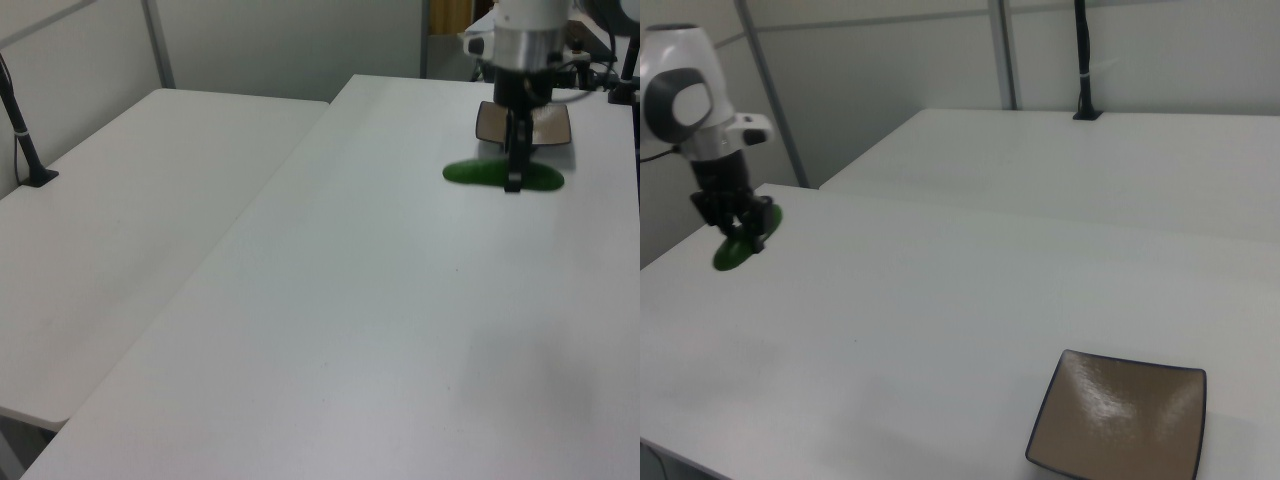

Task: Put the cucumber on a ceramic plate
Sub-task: 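Lift the cucumber and carry it over the brown ceramic plate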

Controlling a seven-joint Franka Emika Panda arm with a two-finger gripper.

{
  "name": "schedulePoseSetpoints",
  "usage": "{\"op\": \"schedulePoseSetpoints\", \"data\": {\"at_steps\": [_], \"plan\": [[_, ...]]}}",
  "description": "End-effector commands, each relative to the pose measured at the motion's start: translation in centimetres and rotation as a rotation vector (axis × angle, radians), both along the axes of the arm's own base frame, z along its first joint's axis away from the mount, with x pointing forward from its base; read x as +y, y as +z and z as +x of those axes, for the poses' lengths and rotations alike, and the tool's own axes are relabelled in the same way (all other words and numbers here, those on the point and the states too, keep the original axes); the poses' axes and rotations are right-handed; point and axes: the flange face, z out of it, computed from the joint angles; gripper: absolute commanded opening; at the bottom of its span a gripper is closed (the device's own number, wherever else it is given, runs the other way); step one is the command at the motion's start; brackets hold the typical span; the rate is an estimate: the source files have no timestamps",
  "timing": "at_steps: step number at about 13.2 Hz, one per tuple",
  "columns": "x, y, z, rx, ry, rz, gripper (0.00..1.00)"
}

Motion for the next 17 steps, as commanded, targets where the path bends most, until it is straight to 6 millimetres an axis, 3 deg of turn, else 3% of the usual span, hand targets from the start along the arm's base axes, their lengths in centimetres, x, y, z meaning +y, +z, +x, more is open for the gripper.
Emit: {"op": "schedulePoseSetpoints", "data": {"at_steps": [1, 4, 5, 9, 13, 17], "plan": [[-7.3, 2.1, 2.6, 0.017, 0.036, 0.013, 0.02], [-15.7, 3.3, 4.8, -0.019, 0.035, 0.025, 0.02], [-19.6, 3.5, 5.6, -0.036, 0.038, 0.026, 0.03], [-30.0, 2.3, 6.8, -0.089, 0.007, -0.029, 0.04], [-39.9, -1.1, 7.5, -0.117, -0.019, -0.072, 0.04], [-47.3, -5.8, 7.8, -0.128, -0.047, -0.127, 0.05]]}}
